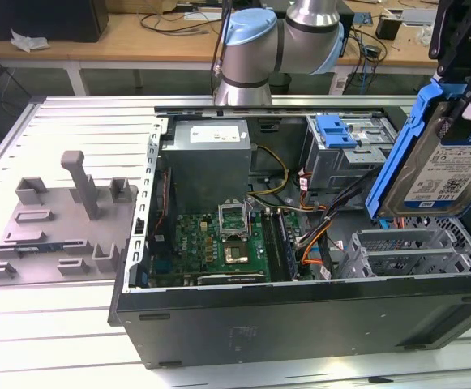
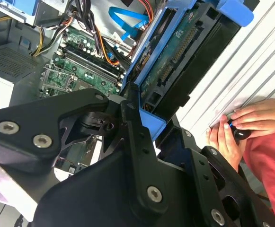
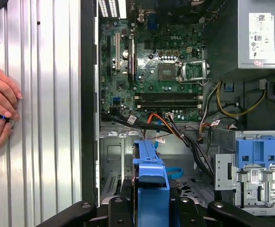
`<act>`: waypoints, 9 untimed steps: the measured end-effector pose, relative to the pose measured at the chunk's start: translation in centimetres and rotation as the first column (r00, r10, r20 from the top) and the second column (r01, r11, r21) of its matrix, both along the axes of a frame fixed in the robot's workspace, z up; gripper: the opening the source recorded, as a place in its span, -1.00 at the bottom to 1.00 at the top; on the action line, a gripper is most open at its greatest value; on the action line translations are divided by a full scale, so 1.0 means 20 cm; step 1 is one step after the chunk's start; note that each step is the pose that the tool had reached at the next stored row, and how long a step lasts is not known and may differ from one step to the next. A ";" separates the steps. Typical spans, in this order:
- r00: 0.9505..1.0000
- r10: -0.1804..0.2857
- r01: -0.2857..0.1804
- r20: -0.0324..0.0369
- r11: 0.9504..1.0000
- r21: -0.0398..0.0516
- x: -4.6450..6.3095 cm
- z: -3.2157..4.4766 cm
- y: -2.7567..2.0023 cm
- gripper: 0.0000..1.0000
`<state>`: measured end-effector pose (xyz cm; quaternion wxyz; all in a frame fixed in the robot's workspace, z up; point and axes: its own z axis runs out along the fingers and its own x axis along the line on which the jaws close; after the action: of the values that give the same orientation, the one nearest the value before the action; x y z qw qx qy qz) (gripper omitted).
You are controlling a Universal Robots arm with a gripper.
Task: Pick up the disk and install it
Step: 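Insert the disk into the insertion slot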
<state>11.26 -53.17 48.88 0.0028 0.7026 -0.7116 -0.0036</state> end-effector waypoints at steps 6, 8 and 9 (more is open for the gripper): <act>1.000 0.005 -0.005 0.000 1.000 0.000 0.00 -0.004 -0.003 -0.26; 1.000 0.005 -0.005 0.000 1.000 0.000 0.00 -0.004 -0.008 -0.26; 1.000 0.006 -0.006 0.000 1.000 0.000 0.00 -0.005 -0.011 -0.26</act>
<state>11.24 -53.40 48.79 0.0028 0.7045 -0.7096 -0.0037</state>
